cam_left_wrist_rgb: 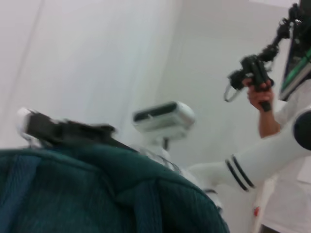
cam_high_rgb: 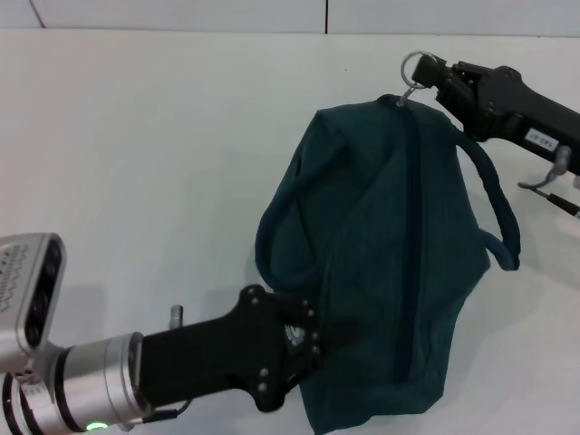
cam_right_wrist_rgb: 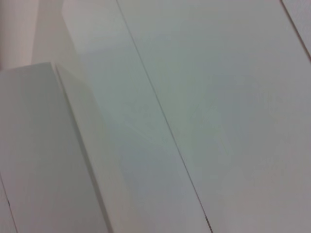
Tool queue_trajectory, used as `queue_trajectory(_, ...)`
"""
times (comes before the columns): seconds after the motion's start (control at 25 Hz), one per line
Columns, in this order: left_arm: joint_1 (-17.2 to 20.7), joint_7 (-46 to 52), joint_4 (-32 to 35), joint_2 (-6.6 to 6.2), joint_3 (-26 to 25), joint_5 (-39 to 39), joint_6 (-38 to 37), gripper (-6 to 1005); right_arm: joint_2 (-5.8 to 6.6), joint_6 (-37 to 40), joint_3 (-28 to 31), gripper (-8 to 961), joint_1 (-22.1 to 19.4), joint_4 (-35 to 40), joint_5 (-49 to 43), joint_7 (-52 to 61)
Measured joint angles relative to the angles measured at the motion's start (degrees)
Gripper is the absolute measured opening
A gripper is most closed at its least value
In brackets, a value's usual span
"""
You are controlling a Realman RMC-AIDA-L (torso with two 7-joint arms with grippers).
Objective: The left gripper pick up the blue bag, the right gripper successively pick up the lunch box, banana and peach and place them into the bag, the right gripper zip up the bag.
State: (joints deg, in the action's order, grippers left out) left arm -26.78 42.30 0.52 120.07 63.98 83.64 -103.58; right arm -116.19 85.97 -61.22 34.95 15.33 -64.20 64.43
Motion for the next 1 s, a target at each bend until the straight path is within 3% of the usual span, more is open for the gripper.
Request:
queue_trajectory(0.6,4.2,2.23,4.63,-0.79,-0.18,-16.36,1.3,52,0.16,15.09,0.12,70,-11.86,0.14,2.15,-10.55)
queue_trajectory(0.8,4.35,4.77,5.56,-1.43,-0.17,-21.93,5.33,70,0.13,18.44,-0.26,73,-12.98,-0.29,2.15,-10.7)
queue_trajectory(1.0,4.48,10.1,9.13,-1.9,-0.17,-22.6,7.89,210,0.0,17.42,-0.47,77,-11.88,-2.09,1.94,-10.72)
